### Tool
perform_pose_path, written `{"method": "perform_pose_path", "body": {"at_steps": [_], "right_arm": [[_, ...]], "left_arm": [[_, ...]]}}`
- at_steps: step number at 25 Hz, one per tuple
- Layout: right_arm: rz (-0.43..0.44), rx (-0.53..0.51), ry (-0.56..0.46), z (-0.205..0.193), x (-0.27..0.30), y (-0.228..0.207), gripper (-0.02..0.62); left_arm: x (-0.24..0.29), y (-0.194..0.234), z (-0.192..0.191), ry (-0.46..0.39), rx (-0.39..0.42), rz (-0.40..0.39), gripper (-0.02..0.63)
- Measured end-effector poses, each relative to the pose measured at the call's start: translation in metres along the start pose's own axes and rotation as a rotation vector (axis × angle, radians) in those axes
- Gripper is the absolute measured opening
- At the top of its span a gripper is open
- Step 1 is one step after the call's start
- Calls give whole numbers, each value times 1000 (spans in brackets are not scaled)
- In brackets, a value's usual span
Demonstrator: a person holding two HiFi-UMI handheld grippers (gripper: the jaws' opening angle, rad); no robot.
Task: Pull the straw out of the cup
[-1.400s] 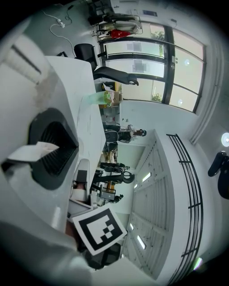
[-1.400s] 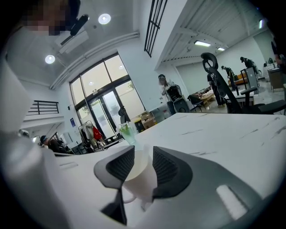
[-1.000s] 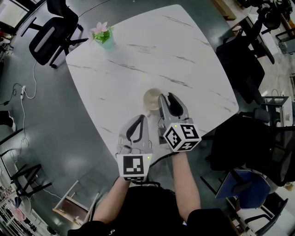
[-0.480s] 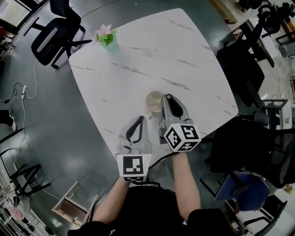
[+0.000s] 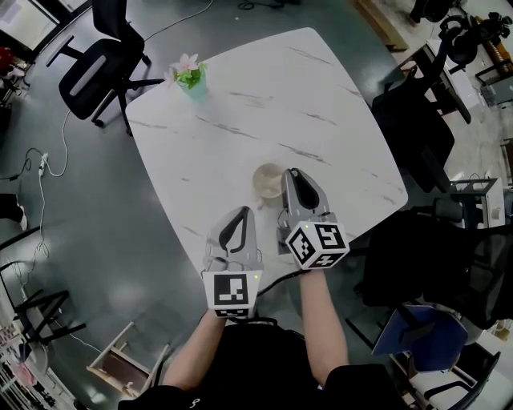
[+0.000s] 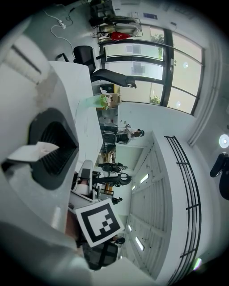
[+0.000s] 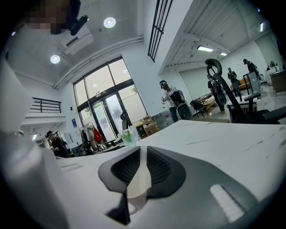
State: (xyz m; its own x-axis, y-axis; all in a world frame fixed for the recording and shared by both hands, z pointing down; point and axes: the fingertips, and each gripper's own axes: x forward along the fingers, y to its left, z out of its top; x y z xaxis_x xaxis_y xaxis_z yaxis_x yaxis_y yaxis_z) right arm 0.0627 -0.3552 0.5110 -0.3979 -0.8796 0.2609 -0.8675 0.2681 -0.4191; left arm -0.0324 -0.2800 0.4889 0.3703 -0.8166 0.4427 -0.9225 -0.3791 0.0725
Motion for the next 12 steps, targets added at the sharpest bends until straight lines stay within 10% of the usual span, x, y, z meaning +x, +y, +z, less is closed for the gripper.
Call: {"method": "perform_pose_path", "body": {"at_steps": [12], "right_arm": [[68, -108, -80, 45, -37, 38, 44]], "left_arm": [[-23, -5, 20, -57, 8, 22, 1]]}}
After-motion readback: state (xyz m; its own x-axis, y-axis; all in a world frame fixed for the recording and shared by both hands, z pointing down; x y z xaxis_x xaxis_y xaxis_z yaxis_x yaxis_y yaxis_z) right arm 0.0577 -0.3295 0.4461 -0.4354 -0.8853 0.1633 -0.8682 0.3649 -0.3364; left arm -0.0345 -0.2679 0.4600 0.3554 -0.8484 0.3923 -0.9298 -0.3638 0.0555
